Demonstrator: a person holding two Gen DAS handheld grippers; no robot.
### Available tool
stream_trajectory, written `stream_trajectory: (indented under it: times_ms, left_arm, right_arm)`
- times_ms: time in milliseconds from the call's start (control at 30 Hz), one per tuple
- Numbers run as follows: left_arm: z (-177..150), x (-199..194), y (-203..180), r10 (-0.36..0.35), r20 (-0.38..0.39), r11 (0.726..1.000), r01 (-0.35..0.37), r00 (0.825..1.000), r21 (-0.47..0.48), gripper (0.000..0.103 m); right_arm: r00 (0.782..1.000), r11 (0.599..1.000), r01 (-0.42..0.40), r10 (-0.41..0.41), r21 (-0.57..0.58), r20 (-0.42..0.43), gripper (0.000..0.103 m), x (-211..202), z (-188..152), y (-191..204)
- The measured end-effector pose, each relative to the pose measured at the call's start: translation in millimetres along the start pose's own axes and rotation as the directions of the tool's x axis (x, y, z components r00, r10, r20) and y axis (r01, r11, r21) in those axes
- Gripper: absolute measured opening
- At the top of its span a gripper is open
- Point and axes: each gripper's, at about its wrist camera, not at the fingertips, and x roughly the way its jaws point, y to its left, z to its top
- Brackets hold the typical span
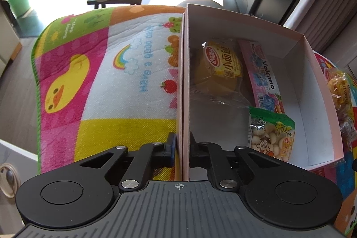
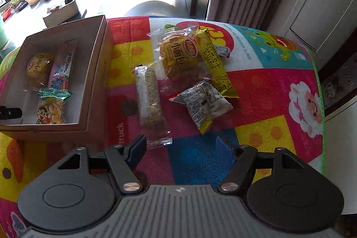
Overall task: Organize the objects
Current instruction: 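Move the right gripper back to the cereal bar on the mat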
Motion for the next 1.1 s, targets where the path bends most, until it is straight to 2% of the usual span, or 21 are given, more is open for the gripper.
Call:
stream_trajectory:
  times_ms: [133,367,467,633,833,1000,1100]
  left_arm:
    - [0.3,-0.1,-4.5,0.023,0.0,1.0,-0.023,1.0,0.001,0.011]
    - [0.5,0.3,-6.0,0.04,0.0,0.999,-0.04,0.999,-0.011,0.011]
    - [0.4,0.3,-5.4,0.039,0.002,0.999,-0.039,0.999,-0.015,0.011]
    - [0.5,-1.3,-3.9,0.033,0.006,0.999,-0.033,0.999,-0.027,0.011]
    - [0.9,-1.8,-1.9,0.028,0.01,0.999,-0.028,1.0,-0.036,0.011]
    - [-1.2,1.0,-0.1,0.022,0.004,0.999,-0.022,1.0,-0.045,0.011]
    - [-1.9,1.7,1.3,0.037,0.009,0.998,-0.037,0.999,-0.044,0.011]
  right_arm:
    - [1.0,1.0,-0.01,0.011,-0.013,0.004,0.069,8.3,0.9,-2.4]
    - [0.996,0.99,-0.085,0.089,-0.116,0.024,0.056,25.0,21.5,20.7]
    - [0.995,0.984,-0.09,0.096,-0.153,0.037,0.056,37.2,33.8,32.0]
    - [0.994,0.985,-0.107,0.108,-0.136,0.005,0.052,61.8,52.4,38.4]
    - [0.991,0.985,-0.13,0.127,-0.113,-0.036,0.052,77.5,54.1,37.8]
    - [0.989,0.984,-0.15,0.149,-0.095,-0.024,0.058,79.5,51.2,34.6]
    - [0.987,0.982,-0.164,0.163,-0.093,-0.016,0.066,81.2,49.1,34.4]
